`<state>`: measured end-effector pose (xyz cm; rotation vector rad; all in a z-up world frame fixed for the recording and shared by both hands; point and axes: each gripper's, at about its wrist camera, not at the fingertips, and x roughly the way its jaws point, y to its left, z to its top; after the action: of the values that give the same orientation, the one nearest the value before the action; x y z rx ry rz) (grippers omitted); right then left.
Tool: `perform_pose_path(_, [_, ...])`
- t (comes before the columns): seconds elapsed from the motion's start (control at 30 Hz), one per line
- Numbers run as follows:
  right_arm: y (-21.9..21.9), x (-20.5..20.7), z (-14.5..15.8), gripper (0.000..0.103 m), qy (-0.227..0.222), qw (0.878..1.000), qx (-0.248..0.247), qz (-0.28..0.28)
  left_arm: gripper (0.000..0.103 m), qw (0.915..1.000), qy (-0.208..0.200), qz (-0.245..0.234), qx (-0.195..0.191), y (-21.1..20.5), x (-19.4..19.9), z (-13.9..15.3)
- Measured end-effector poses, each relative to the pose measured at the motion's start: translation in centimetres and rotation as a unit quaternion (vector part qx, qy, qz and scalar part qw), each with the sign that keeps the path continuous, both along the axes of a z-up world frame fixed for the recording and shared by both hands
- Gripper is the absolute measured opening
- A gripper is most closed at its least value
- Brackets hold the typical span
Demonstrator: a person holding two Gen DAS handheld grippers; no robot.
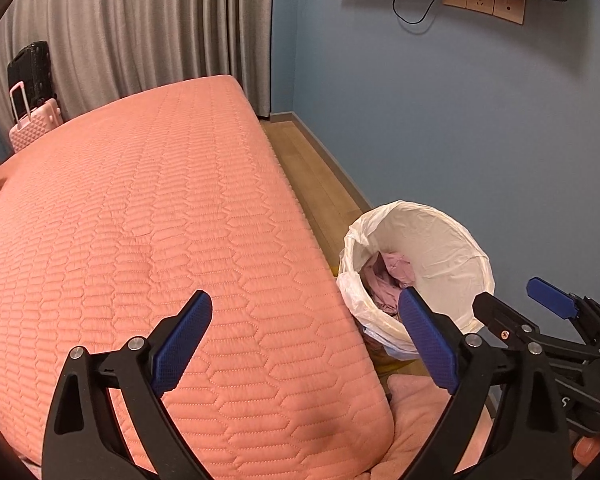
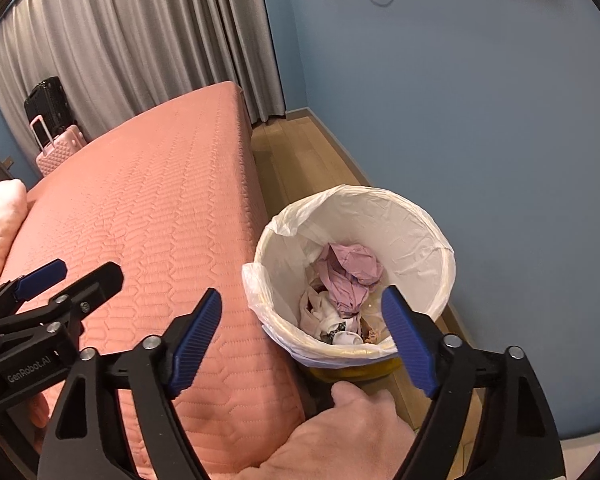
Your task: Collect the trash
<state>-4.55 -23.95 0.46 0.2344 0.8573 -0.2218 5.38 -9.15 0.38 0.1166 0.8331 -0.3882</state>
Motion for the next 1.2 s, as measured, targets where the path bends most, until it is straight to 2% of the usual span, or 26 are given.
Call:
perform_pose_path(0.4, [-0.4, -0.9, -1.4, 0.087, 0.014, 1.000, -0.022, -0.005, 0.094, 0.9999, -0.004, 0.009, 0.014, 0.3, -0.3, -1.1])
perform_pose_path(0.47, [-0.4, -1.0, -1.4, 0.098, 0.015, 1.000, -0.024, -0.004, 0.094, 0.9998, -0.002, 0.010, 0.016, 0.3, -0.2, -1.2])
perform_pose_path(1.2, [-0.5, -1.5, -2.0, 0.097, 0.015, 1.000, -0.024, -0.004, 0.095, 0.9997, 0.006, 0.014, 0.020, 0.2, -0.8, -2.0])
